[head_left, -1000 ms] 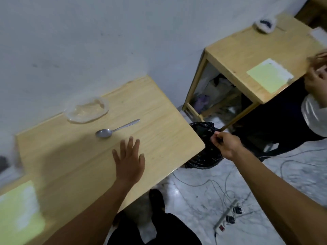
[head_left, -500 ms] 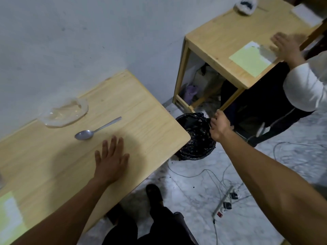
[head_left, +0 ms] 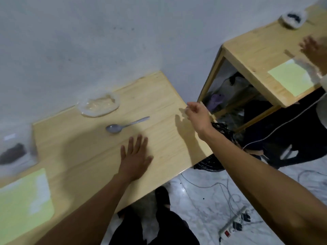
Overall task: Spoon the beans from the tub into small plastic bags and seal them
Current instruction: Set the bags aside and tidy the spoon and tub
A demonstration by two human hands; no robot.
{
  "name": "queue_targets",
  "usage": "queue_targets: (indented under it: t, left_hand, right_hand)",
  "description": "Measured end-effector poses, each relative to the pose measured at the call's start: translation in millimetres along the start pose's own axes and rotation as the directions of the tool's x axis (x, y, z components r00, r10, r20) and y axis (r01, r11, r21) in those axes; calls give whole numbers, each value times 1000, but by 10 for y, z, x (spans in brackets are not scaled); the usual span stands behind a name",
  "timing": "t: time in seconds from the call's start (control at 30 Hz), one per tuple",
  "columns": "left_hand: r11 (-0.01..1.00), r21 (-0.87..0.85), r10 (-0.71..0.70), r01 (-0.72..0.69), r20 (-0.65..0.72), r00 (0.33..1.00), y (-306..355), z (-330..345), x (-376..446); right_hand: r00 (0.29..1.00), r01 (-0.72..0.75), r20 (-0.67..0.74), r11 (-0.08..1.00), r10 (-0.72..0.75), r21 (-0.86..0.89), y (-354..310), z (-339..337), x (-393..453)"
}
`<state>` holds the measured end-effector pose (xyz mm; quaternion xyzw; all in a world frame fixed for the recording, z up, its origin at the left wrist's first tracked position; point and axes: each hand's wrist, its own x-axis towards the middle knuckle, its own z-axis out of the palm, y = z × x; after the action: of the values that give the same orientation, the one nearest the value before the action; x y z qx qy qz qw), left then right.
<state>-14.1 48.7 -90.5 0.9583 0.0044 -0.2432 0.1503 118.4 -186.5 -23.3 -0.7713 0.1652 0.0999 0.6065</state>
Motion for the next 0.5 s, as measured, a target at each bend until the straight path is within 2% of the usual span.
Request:
queue_targets:
  t: [0.1,0.23,0.33,0.5]
  left_hand:
    - [1000,-11,6,-6,-12,1000,38,-17,-26]
    - [1000,7,23,-23,-78,997,38,24,-42]
    - [1000,-15,25,-26,-58,998,18,30,-47]
    - [997,-73,24,-27,-40,999,31,-3,-43]
  right_hand:
    - [984,58,171,996,-47,-61,-171,504,60]
    - [932,97,360,985,-40,-142,-350,1204,139]
    - [904,102,427,979,-18,-174,-469,1714,234]
    - [889,110,457,959,23,-261,-539,2268,465]
